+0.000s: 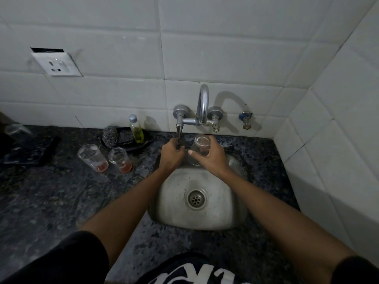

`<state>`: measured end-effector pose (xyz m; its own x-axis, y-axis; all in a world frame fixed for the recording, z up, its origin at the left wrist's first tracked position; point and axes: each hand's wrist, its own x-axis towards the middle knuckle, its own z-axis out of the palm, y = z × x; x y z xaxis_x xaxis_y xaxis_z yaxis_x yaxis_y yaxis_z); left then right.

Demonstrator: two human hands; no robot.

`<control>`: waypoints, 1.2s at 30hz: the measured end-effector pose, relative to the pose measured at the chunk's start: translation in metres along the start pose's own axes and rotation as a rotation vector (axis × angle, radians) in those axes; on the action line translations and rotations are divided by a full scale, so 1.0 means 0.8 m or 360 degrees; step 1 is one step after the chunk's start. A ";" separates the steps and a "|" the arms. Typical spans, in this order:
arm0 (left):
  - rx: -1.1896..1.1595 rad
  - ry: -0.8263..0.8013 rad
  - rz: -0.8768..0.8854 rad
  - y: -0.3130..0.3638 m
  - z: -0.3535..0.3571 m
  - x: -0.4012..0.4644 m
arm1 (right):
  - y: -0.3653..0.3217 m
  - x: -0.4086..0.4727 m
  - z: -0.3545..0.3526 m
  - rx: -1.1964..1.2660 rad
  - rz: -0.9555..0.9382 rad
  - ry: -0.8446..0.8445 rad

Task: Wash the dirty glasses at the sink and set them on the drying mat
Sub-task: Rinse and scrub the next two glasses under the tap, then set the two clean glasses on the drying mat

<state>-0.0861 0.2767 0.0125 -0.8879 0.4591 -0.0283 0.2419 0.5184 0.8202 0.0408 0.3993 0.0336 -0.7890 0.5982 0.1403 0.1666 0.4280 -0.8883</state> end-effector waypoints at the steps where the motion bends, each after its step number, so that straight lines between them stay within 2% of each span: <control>1: 0.0006 0.0004 0.0012 0.001 0.000 -0.001 | 0.000 -0.001 0.000 -0.0007 -0.0005 -0.0001; 15: -0.0025 0.0050 0.0074 0.006 0.000 -0.029 | 0.002 -0.010 -0.007 -0.0024 0.0030 0.0023; 22: 0.0005 0.0171 0.0050 -0.014 -0.031 -0.070 | 0.000 -0.022 0.008 0.0042 -0.0033 -0.0151; 30: 0.0059 0.0649 -0.0059 -0.085 -0.150 -0.150 | -0.083 -0.028 0.107 0.0235 -0.0335 -0.0432; 36: 0.0218 0.0774 -0.0404 -0.157 -0.257 -0.175 | -0.167 -0.019 0.238 0.0320 -0.0442 -0.0724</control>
<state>-0.0723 -0.0010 0.0312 -0.9951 -0.0607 0.0782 0.0171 0.6731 0.7393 -0.0820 0.2036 0.0670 -0.9698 0.1101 0.2176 -0.1645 0.3635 -0.9170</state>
